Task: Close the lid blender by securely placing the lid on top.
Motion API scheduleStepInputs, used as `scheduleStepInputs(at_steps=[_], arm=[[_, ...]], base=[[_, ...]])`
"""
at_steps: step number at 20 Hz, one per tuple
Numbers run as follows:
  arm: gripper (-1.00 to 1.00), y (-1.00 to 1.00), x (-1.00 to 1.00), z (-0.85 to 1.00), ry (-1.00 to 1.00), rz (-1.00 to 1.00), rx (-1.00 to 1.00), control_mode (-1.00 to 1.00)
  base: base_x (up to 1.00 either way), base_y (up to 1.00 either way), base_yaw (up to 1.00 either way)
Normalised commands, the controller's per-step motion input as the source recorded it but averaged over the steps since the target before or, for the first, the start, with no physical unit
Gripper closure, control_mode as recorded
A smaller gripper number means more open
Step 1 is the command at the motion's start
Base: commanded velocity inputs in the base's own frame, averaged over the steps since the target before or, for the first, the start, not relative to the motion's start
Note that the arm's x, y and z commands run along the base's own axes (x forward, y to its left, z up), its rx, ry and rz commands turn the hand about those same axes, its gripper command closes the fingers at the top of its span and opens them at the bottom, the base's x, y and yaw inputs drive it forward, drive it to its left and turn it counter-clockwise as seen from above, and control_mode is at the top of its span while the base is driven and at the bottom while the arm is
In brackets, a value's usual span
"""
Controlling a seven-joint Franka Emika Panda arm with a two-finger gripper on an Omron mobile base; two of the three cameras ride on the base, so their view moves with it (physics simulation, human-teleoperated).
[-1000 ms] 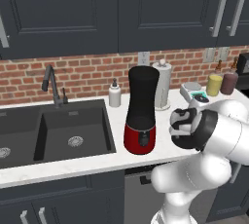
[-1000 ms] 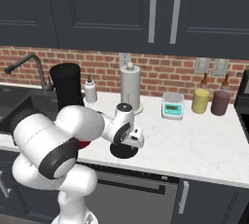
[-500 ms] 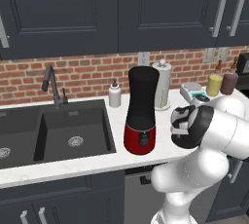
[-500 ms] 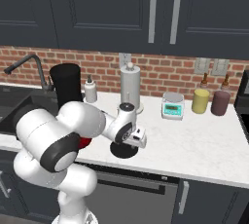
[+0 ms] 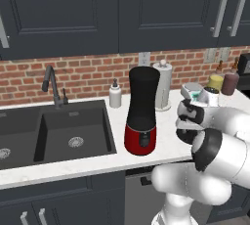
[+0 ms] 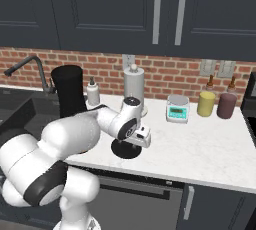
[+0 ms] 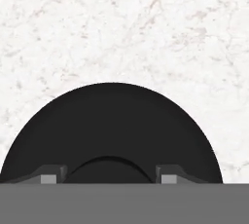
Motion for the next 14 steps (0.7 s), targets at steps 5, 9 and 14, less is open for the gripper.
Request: scheduleStepInputs(at_steps=[5, 9, 14], arm=[[1.0, 0.27, -0.55, 1.0, 0.0, -0.05, 0.01, -1.0], [1.0, 0.34, -0.51, 1.0, -0.08, -0.04, 0.0, -1.0], [1.0, 0.29, -0.46, 1.0, -0.11, -0.01, 0.0, -1.0]], base=[[0.0, 0.0, 0.0], [0.0, 0.0, 0.0], [0.0, 0.0, 0.0]])
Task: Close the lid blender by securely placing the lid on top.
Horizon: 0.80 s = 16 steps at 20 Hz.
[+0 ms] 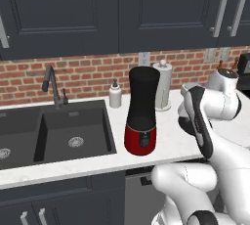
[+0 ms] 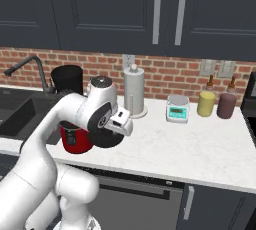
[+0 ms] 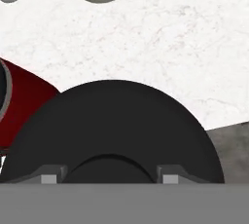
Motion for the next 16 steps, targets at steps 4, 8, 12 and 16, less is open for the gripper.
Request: scheduleStepInputs(at_steps=[4, 8, 12, 16], arm=[[1.0, 0.34, -0.41, 1.0, -0.09, 0.0, -0.01, -1.0], [1.0, 0.35, -0.49, 1.0, -0.17, 0.0, -0.01, -1.0], [1.0, 0.32, -0.57, 1.0, -0.22, 0.0, 0.0, -1.0], [1.0, 0.39, -0.57, 1.0, -0.21, 0.01, 0.0, -1.0]], base=[[0.0, 0.0, 0.0], [0.0, 0.0, 0.0], [0.0, 0.0, 0.0], [0.0, 0.0, 0.0]])
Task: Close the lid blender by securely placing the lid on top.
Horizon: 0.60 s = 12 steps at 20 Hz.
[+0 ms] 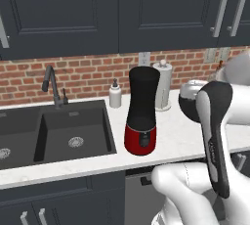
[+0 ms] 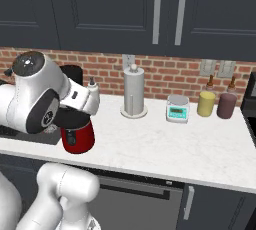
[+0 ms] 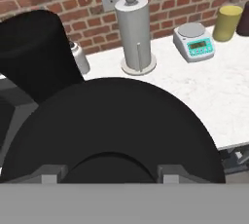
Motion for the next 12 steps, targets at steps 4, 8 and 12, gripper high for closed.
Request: scheduleStepInputs(at_steps=[4, 8, 12], arm=[[1.0, 0.73, -0.01, 1.0, -0.16, 0.0, -0.01, -1.0], [1.0, 0.82, 0.43, 1.0, -0.07, 0.0, 0.0, -1.0], [1.0, 0.61, 0.7, 0.32, 0.0, -0.04, 0.0, -1.0]], base=[[0.0, 0.0, 0.0], [0.0, 0.0, 0.0], [0.0, 0.0, 0.0]])
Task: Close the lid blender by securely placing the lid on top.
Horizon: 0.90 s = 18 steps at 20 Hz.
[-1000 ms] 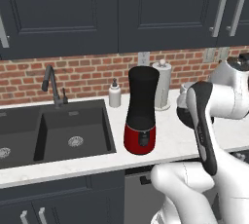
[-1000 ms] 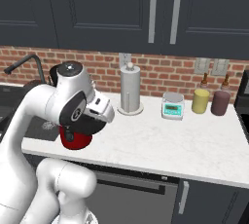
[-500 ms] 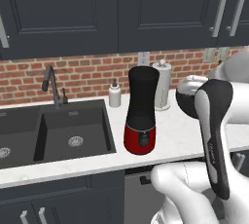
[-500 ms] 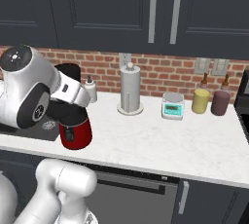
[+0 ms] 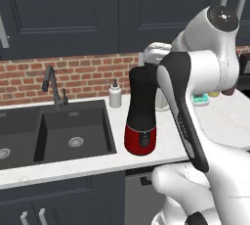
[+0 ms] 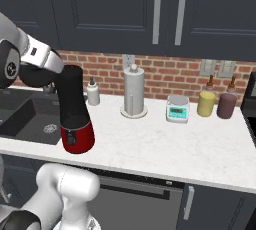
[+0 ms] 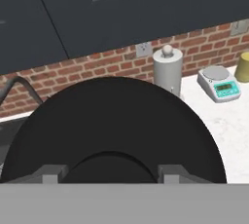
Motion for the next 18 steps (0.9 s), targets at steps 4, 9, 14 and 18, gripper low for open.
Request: scheduleStepInputs(at_steps=[4, 9, 14, 18], arm=[[1.0, 0.11, 0.89, -0.44, 0.0, -0.05, 0.0, -1.0], [1.0, 0.0, 0.82, -0.53, -0.02, -0.03, 0.0, -1.0], [1.0, 0.0, 0.55, -0.25, 0.0, 0.0, 0.01, -1.0], [1.0, 0.0, 0.73, -0.05, 0.0, 0.0, 0.01, -1.0]], base=[[0.0, 0.0, 0.0], [0.0, 0.0, 0.0], [0.0, 0.0, 0.0], [0.0, 0.0, 0.0]])
